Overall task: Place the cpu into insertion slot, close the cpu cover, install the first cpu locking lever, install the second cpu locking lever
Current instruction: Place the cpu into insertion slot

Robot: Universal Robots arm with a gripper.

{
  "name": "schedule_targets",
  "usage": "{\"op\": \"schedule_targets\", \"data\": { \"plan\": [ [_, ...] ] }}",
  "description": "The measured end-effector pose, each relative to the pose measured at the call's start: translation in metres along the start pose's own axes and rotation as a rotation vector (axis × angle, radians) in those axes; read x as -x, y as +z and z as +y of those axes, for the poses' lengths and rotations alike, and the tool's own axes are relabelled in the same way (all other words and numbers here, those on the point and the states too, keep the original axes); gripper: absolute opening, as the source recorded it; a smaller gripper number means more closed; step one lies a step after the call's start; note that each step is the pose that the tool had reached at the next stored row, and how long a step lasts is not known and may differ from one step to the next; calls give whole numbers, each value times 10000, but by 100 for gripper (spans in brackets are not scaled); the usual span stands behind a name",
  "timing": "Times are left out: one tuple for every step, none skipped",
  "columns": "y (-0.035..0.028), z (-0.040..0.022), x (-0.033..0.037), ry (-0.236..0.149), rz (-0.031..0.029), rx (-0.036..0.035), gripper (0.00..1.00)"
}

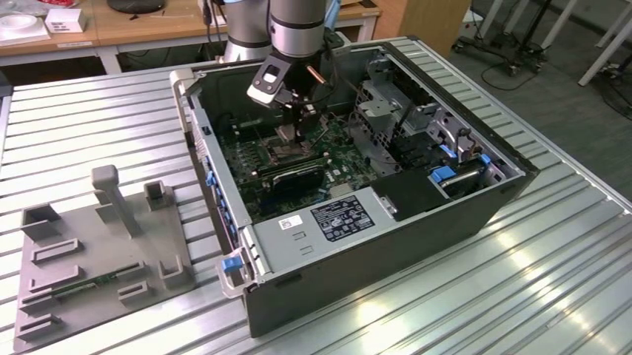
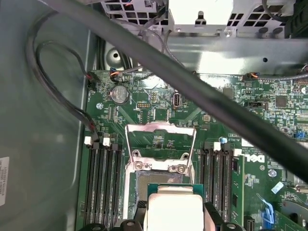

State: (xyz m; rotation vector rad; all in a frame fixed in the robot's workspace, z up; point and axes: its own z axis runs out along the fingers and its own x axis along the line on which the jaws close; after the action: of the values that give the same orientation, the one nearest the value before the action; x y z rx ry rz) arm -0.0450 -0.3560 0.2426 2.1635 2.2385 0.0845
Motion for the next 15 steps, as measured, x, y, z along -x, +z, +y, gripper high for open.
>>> {"op": "schedule_targets", "data": {
  "plan": [
    [15, -1, 0, 1, 0, 0, 54],
    [34, -2, 1, 1, 0, -1, 54],
    [51, -3, 1, 2, -1, -1, 54],
    [66, -4, 1, 3, -1, 0, 54],
    [75, -5, -4, 7, -2, -1, 54],
    [79, -7, -18, 7, -2, 0, 54],
    [84, -8, -35, 9, -1, 0, 54],
    [89, -10, -53, 12, -1, 0, 54],
    [94, -12, -68, 15, -3, 0, 54],
    [101, -13, -80, 19, -3, 0, 54],
    [110, -14, -87, 24, -1, 0, 54],
    [137, -16, -99, 35, -1, 1, 54],
    [150, -16, -100, 45, -4, -1, 54],
    [152, -16, -99, 49, -6, -1, 54],
    [155, -17, -100, 53, -5, 0, 54]
  ]
}}
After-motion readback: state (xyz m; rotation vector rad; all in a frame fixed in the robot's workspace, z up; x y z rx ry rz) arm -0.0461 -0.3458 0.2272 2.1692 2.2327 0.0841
